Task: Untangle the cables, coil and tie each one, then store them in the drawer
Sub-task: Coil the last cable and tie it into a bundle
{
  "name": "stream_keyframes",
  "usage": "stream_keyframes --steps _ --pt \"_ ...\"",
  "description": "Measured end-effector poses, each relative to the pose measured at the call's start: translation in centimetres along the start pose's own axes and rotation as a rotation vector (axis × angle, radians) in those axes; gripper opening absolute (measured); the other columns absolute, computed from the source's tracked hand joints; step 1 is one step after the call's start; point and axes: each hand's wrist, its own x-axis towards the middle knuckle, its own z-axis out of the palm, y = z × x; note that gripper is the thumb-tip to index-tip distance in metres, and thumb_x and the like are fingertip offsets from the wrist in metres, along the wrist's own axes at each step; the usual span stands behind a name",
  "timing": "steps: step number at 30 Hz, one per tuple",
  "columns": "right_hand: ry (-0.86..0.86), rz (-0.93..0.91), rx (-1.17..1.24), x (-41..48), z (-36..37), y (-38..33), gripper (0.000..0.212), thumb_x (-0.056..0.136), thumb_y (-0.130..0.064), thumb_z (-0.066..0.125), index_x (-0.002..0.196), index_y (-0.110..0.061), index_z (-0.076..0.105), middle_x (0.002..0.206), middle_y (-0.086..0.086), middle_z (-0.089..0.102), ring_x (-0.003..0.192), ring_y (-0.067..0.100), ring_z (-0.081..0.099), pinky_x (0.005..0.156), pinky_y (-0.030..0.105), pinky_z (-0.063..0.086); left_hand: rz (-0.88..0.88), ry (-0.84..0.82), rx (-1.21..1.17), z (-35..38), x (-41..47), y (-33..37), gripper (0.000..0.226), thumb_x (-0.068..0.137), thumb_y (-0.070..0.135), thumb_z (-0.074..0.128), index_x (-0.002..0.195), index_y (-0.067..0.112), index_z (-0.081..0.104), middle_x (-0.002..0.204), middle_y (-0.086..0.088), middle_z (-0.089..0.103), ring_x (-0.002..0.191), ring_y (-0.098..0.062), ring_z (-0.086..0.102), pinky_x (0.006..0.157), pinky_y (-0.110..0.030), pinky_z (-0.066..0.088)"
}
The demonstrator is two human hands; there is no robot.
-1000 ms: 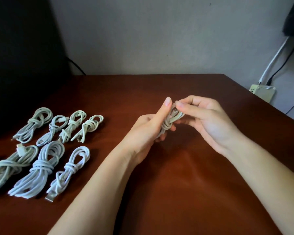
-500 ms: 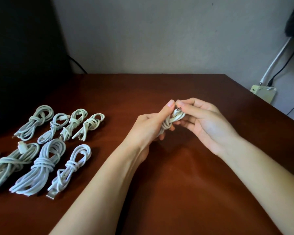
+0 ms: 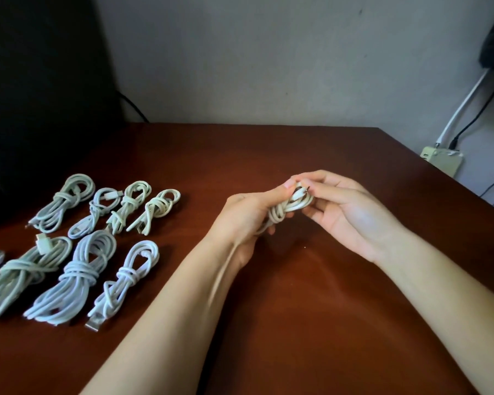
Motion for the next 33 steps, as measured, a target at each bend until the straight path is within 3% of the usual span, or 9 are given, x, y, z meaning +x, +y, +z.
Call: stream_keyframes --steps 6,9,12,15,19,22,25,29,33 --pt "0.004 -0.232 -0.218 0.0 0.2 0.9 0.018 0.086 -0.015 0.059 0.09 -0.022 0.075 0.099 0.003 0.072 0.096 0.018 0.065 0.086 0.033 0.051 -0.026 -0.04 -0.092 -0.3 0.2 0.0 0.023 0.081 0.028 0.068 0.078 0.005 0.071 0.062 -0.007 0.056 0.047 -0.012 0.039 0.042 -0.02 0.031" --pt "-0.01 -0.372 -0.389 -0.3 0.4 1.0 0.023 0.082 -0.007 0.058 0.101 -0.016 0.067 0.104 0.001 0.07 0.1 0.016 0.065 0.083 0.024 0.051 -0.026 -0.019 -0.083 -0.3 0.2 0.1 0.029 0.08 0.034 0.068 0.077 0.005 0.071 0.061 -0.006 0.058 0.046 -0.013 0.038 0.045 -0.02 0.032" --pt "0.035 -0.45 -0.485 -0.4 0.5 1.1 0.02 0.085 -0.005 0.066 0.096 -0.022 0.065 0.095 -0.01 0.07 0.095 0.008 0.066 0.077 0.016 0.05 0.03 0.027 0.031 -0.1 0.1 0.0 0.037 0.08 0.04 0.07 0.064 0.007 0.068 0.057 -0.008 0.05 0.044 -0.012 0.036 0.049 -0.022 0.031" --pt "0.129 -0.467 -0.57 -0.1 0.3 1.2 0.013 0.086 -0.014 0.069 0.084 -0.026 0.065 0.084 -0.011 0.07 0.084 0.008 0.067 0.072 0.02 0.052 0.067 0.034 0.093 0.0 0.1 -0.3 0.043 0.082 0.041 0.069 0.058 0.006 0.06 0.049 -0.006 0.04 0.043 -0.012 0.033 0.049 -0.022 0.031" --pt "0.201 -0.506 -0.706 0.0 0.1 1.6 0.012 0.085 -0.039 0.062 0.08 -0.029 0.063 0.079 -0.007 0.067 0.074 0.014 0.065 0.066 0.031 0.052 0.108 0.024 0.116 0.3 0.1 -0.6 0.047 0.086 0.04 0.065 0.053 0.007 0.063 0.045 -0.003 0.045 0.041 -0.01 0.034 0.046 -0.018 0.031" --pt "0.278 -0.638 -0.861 -0.2 0.0 1.7 0.013 0.091 -0.029 0.061 0.081 -0.02 0.062 0.07 -0.015 0.061 0.069 0.003 0.06 0.06 0.012 0.042 0.153 0.014 0.153 0.6 0.0 -0.7 0.052 0.089 0.042 0.06 0.062 -0.001 0.067 0.043 -0.003 0.043 0.041 -0.009 0.034 0.046 -0.017 0.03" --pt "0.357 -0.765 -0.951 -0.3 0.1 1.9 0.01 0.092 -0.018 0.062 0.084 -0.011 0.064 0.078 -0.012 0.061 0.076 0.004 0.06 0.065 0.012 0.042 0.21 0.003 0.211 0.7 -0.1 -0.7 0.057 0.093 0.043 0.053 0.072 -0.007 0.069 0.04 0.004 0.046 0.043 -0.008 0.036 0.047 -0.016 0.031" --pt "0.382 -0.895 -1.037 0.0 -0.1 2.0 0.02 0.09 -0.019 0.059 0.083 -0.002 0.065 0.085 -0.007 0.061 0.084 0.011 0.056 0.076 0.017 0.042 0.244 -0.031 0.23 0.8 -0.3 -0.7 0.058 0.096 0.039 0.049 0.075 -0.011 0.068 0.04 0.007 0.05 0.042 -0.006 0.036 0.046 -0.013 0.031" --pt "0.381 -1.016 -1.127 0.2 -0.5 2.1 0.017 0.091 -0.014 0.061 0.082 0.0 0.065 0.087 0.005 0.067 0.087 0.017 0.056 0.079 0.02 0.043 0.212 -0.06 0.162 0.8 -0.4 -0.7 0.051 0.097 0.036 0.049 0.071 -0.005 0.068 0.046 0.005 0.055 0.043 -0.008 0.036 0.047 -0.015 0.031"
